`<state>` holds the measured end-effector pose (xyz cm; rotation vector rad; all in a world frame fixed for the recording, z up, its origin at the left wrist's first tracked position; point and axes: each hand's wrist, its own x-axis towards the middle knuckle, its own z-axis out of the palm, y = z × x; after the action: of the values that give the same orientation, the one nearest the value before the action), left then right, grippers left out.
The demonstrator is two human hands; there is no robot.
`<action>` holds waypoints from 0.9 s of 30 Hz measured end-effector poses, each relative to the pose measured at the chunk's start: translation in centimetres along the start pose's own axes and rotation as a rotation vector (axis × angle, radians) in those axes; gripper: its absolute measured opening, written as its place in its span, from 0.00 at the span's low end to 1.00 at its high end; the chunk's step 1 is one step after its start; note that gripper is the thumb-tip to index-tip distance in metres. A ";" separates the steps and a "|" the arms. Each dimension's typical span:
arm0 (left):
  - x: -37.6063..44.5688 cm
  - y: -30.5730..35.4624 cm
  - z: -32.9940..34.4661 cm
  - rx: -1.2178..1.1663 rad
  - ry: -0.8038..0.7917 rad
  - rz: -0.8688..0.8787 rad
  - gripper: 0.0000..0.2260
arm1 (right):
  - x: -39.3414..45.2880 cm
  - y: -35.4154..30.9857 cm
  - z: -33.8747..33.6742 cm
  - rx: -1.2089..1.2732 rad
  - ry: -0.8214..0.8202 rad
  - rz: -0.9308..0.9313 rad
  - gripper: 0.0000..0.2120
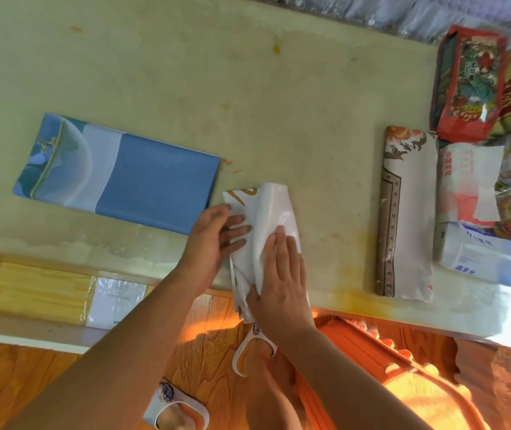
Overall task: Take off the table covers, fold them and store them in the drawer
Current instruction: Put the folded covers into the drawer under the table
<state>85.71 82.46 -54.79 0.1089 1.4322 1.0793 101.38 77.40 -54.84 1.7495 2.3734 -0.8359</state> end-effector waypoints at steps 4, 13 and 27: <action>0.8 2.4 3.0 0.842 0.079 0.365 0.17 | 0.9 -1.1 2.0 -0.106 -0.006 0.058 0.36; 4.0 1.0 3.2 0.991 0.310 0.262 0.19 | 2.0 0.7 -1.0 -0.173 -0.074 -0.107 0.33; 6.9 -2.9 4.0 0.852 0.474 0.649 0.18 | 6.3 3.0 -2.2 0.196 0.257 -0.071 0.21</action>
<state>89.06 87.38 -60.84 1.0412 2.3090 0.9483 102.42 84.45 -56.48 1.9641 2.6075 -0.9327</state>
